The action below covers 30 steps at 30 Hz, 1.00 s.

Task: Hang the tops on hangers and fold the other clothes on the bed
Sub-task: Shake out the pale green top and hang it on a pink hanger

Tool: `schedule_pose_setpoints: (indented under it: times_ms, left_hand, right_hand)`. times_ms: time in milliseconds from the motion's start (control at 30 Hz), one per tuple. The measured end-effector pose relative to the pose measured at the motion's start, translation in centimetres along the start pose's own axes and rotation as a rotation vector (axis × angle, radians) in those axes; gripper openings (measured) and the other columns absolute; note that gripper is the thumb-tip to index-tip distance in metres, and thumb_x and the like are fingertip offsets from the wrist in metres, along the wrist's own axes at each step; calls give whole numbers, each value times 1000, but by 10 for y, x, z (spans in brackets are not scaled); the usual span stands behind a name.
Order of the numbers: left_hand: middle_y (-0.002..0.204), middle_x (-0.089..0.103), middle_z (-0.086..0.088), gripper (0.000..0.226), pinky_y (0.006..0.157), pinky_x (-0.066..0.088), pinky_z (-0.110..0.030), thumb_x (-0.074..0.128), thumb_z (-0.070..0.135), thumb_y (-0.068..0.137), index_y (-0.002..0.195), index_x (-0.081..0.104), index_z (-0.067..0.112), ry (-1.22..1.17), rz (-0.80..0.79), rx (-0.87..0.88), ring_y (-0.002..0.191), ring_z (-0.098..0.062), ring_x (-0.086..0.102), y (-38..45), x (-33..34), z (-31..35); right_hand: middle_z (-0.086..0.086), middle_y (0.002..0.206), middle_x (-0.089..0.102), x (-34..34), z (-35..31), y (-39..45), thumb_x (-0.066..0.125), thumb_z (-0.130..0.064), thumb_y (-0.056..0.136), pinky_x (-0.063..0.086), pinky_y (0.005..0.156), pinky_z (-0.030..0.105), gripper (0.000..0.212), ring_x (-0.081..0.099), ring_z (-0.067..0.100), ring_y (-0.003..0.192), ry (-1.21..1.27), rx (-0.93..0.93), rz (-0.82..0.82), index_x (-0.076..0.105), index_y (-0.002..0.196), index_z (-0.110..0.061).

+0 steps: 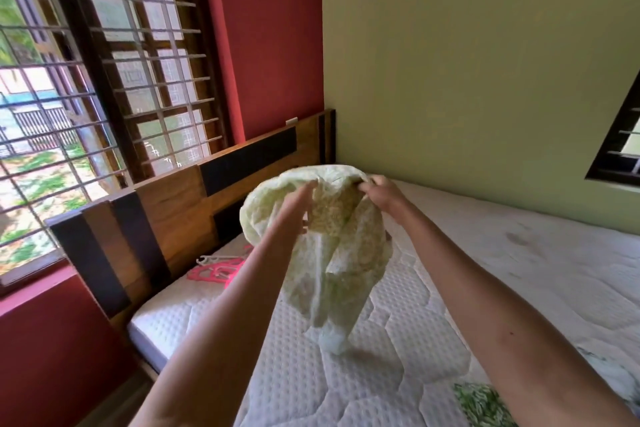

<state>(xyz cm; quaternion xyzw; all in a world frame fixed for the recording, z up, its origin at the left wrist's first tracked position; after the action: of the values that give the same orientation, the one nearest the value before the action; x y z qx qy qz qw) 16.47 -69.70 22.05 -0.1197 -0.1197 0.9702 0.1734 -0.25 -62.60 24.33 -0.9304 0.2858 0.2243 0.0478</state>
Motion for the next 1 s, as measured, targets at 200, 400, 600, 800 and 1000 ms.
schedule_pose_setpoints:
  times_ms: [200, 400, 600, 800, 1000]
  left_hand:
    - [120, 55, -10, 99, 77, 53, -25, 74, 18, 51, 140, 30, 13, 81, -350, 542, 105, -20, 57, -23, 43, 27]
    - [85, 65, -9, 19, 70, 54, -36, 57, -1, 79, 93, 63, 10, -402, -25, 253, 77, -23, 64, -5, -2, 12]
    - [80, 53, -11, 12, 70, 49, -39, 38, -1, 96, 96, 48, 6, -955, 78, 17, 76, -25, 57, -12, -26, 13]
    - [126, 56, -13, 40, 88, 47, -41, 54, 20, 91, 129, 44, 10, -979, 258, -27, 118, -29, 54, 8, -71, -11]
    - [146, 34, -13, 79, 113, 24, -35, 70, 29, 76, 141, 34, 5, 145, 513, 323, 135, -21, 32, 22, -104, -7]
  right_hand:
    - [1, 69, 63, 20, -71, -9, 55, -23, 90, 48, 70, 30, 20, 58, 15, 66, 51, -164, -217, 62, 76, -11]
    - [0, 106, 63, 10, -60, -30, 53, -51, 87, 44, 68, 20, 46, 56, 11, 88, 217, -184, -260, 54, 116, -16]
    - [12, 146, 24, 83, 28, -58, 76, -56, 66, 42, 101, 40, 107, 38, 35, 129, -496, -90, -274, 16, 146, -19]
    - [13, 94, 65, 64, 36, -36, 56, -17, 85, 38, 62, 28, 10, 61, 26, 86, -368, -44, 110, 60, 85, -8]
    - [3, 92, 63, 77, -43, -12, 47, 2, 84, 41, 69, 24, 27, 55, 14, 84, -164, -341, 15, 67, 95, -12]
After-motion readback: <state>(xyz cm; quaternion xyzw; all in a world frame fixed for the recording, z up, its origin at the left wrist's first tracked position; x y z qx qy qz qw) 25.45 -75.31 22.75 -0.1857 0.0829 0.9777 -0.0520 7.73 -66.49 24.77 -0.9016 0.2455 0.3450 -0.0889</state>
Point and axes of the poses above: each hand's wrist, its own y-axis towards the middle knuckle, its own x-axis out of the palm, z = x × y, the point moved 7 cm from there along y, towards the middle knuckle
